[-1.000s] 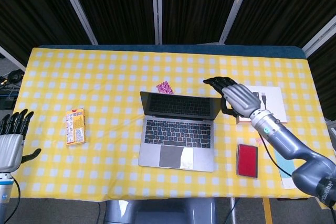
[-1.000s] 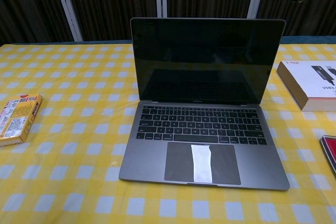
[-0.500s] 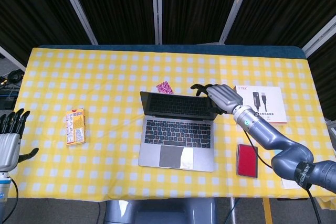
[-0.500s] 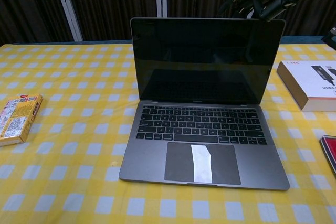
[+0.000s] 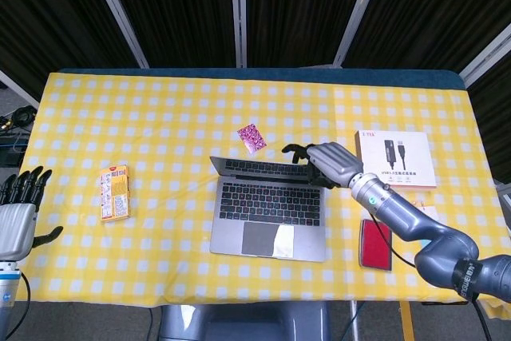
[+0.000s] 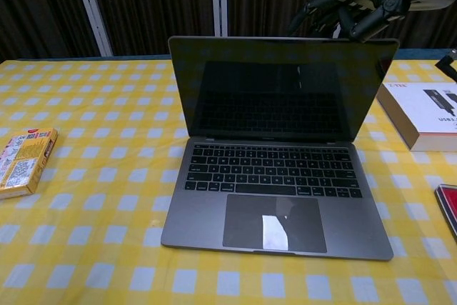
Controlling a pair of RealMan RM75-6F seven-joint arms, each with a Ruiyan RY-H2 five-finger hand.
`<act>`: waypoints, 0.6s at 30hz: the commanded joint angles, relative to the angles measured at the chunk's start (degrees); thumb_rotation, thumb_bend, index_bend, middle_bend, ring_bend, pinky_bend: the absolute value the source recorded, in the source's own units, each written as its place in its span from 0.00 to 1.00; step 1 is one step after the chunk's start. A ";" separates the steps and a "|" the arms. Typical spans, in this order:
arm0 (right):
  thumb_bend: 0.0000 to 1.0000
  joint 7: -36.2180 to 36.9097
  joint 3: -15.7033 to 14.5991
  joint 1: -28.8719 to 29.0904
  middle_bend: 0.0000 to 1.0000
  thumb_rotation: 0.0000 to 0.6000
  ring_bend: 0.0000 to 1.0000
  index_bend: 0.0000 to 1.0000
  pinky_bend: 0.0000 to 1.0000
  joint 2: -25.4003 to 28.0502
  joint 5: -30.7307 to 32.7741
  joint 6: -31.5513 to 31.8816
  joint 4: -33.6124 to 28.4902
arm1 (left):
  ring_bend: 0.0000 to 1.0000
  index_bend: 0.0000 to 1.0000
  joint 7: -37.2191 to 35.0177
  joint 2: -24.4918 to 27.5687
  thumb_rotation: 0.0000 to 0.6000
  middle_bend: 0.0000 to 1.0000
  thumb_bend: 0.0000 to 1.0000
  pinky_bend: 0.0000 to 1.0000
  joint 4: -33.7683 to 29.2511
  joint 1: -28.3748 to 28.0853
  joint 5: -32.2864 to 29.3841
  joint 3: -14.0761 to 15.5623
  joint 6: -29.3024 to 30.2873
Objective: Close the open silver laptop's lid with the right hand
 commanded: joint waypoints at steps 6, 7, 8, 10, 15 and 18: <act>1.00 -1.50 -4.27 -3.07 0.34 1.00 0.29 0.20 0.36 1.94 -11.85 3.65 -6.33 | 0.00 0.00 0.17 -0.03 1.00 0.00 0.00 0.00 -0.09 -0.09 0.31 0.26 -0.05; 1.00 -1.77 -4.68 -3.20 0.34 1.00 0.29 0.20 0.36 1.93 -12.69 3.86 -6.59 | 0.00 0.00 0.18 -0.04 1.00 0.00 0.00 0.00 -0.06 -0.11 0.31 0.29 -0.08; 1.00 -2.02 -5.08 -3.32 0.33 1.00 0.29 0.20 0.36 1.89 -13.50 4.08 -6.79 | 0.00 0.00 0.17 -0.06 1.00 0.00 0.00 0.00 -0.04 -0.12 0.30 0.31 -0.13; 1.00 -3.53 -6.61 -3.63 0.33 1.00 0.29 0.20 0.36 1.57 -16.72 4.78 -7.30 | 0.00 0.00 0.24 -0.09 1.00 0.00 0.00 0.00 -0.01 -0.18 0.33 0.34 -0.19; 1.00 -8.79 -10.25 -4.83 0.33 1.00 0.28 0.20 0.36 -0.83 -24.95 8.90 -5.11 | 0.00 0.00 0.44 -0.20 1.00 0.00 0.00 0.00 0.03 -0.17 0.35 0.36 -0.02; 1.00 -11.54 -12.06 -5.41 0.33 1.00 0.29 0.20 0.36 -2.54 -28.65 11.19 -3.02 | 0.00 0.00 0.50 -0.24 1.00 0.00 0.00 0.00 0.08 -0.20 0.24 0.39 -0.11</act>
